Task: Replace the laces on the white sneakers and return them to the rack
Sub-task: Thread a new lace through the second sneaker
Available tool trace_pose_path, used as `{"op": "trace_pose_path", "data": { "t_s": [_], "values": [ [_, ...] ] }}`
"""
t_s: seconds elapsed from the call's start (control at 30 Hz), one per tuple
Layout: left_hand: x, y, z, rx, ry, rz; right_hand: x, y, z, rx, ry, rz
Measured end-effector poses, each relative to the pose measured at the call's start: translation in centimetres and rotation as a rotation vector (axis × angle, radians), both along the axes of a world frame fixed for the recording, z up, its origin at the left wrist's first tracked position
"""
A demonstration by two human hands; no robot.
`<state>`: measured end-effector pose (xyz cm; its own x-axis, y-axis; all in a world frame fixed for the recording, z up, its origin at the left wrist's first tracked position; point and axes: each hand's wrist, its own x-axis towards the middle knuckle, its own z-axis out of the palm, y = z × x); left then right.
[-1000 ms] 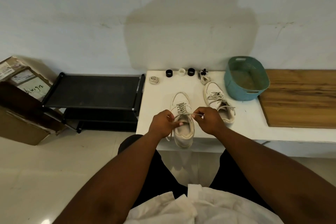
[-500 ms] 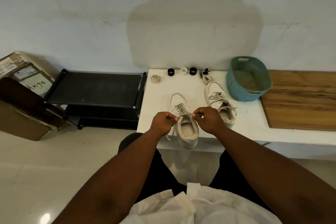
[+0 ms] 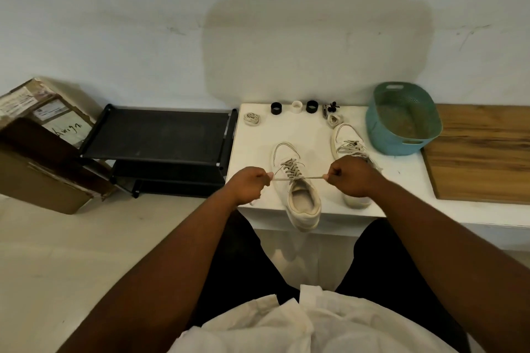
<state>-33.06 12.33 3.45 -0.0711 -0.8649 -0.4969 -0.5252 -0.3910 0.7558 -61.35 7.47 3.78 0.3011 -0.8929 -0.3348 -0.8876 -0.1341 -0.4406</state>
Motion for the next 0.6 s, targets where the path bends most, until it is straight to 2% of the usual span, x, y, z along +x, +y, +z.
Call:
{"op": "trace_pose_path", "data": {
  "t_s": [0.07, 0.1, 0.17, 0.23, 0.3, 0.4, 0.53, 0.6],
  "values": [
    [0.1, 0.3, 1.6, 0.063, 0.371, 0.196, -0.9, -0.2, 2.2, 0.23, -0.172, 0.012],
    [0.0, 0.3, 2.0, 0.062, 0.494, 0.256, -1.0, -0.2, 3.2, 0.373, -0.334, -0.026],
    [-0.6, -0.2, 2.2, 0.021, 0.617, 0.29, -0.8, -0.5, 4.6, 0.557, -0.685, -0.139],
    [-1.8, -0.7, 2.1, -0.011, 0.694, 0.295, 0.2, -0.8, 4.8, 0.576, -0.952, -0.251],
    [-3.4, -1.2, 1.8, -0.023, 0.804, 0.341, 1.9, -0.9, 4.3, 0.541, -1.115, -0.334],
    [-5.5, -1.7, 1.6, -0.064, 0.848, 0.481, 4.7, -0.5, 3.0, 0.481, -1.186, -0.451],
    [-6.8, -2.3, 1.6, -0.122, 0.732, 0.568, 7.1, -0.6, 1.8, 0.17, -0.972, -0.486],
    [-6.9, -2.4, 1.7, -0.136, 0.726, 0.533, 7.3, -0.9, 1.6, 0.112, -0.92, -0.432]
  ]
}}
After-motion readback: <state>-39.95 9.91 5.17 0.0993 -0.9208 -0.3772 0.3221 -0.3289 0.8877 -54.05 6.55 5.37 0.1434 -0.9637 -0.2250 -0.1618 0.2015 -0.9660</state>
